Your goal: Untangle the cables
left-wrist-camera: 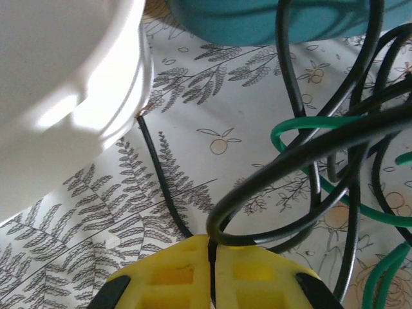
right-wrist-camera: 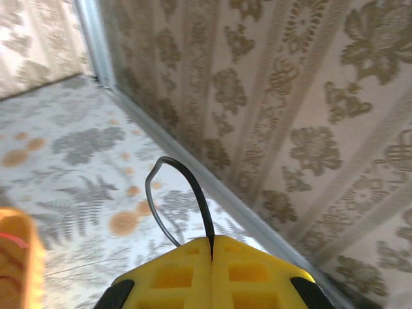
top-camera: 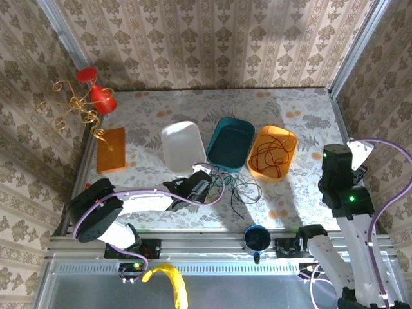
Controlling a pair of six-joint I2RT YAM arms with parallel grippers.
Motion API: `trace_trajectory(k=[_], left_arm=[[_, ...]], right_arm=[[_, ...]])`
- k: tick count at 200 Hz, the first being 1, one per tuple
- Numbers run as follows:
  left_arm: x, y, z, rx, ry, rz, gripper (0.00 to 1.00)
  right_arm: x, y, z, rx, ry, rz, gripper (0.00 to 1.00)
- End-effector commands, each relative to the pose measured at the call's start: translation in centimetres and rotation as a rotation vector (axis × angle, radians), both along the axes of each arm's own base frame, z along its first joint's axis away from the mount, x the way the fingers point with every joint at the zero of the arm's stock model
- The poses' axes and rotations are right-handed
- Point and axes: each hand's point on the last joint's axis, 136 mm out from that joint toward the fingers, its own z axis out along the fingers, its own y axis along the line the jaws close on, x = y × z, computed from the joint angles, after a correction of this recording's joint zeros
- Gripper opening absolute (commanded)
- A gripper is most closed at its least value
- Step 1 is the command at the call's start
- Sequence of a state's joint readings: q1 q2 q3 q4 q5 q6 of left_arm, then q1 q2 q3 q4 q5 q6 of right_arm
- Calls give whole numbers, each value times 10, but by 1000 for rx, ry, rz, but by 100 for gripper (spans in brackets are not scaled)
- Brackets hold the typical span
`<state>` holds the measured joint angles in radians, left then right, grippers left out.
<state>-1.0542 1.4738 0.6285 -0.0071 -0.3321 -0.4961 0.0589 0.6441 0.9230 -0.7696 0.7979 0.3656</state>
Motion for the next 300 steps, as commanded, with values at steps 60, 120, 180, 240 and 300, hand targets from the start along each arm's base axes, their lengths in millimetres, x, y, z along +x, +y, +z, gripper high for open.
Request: trace_trajectory(k=[60,120,180,240,300], left_arm=[[2,-23,21,-93,-36,-64,0],[4,-19,25,-99,-49,-32,0],[4,-20,29,-102,-48,-37,0],[3,-23,30,-99,-42,-48,0],[3,-26,30,-94,-41,-52,0]], right_arm=[[47,92,93,328,-391,491,3],[112,194,83,386,-327,800,4],[182,246,-1,387,-106,797,3],[220,294,-108,457,177,867,3],[227,318,-185,556,416,858,13]])
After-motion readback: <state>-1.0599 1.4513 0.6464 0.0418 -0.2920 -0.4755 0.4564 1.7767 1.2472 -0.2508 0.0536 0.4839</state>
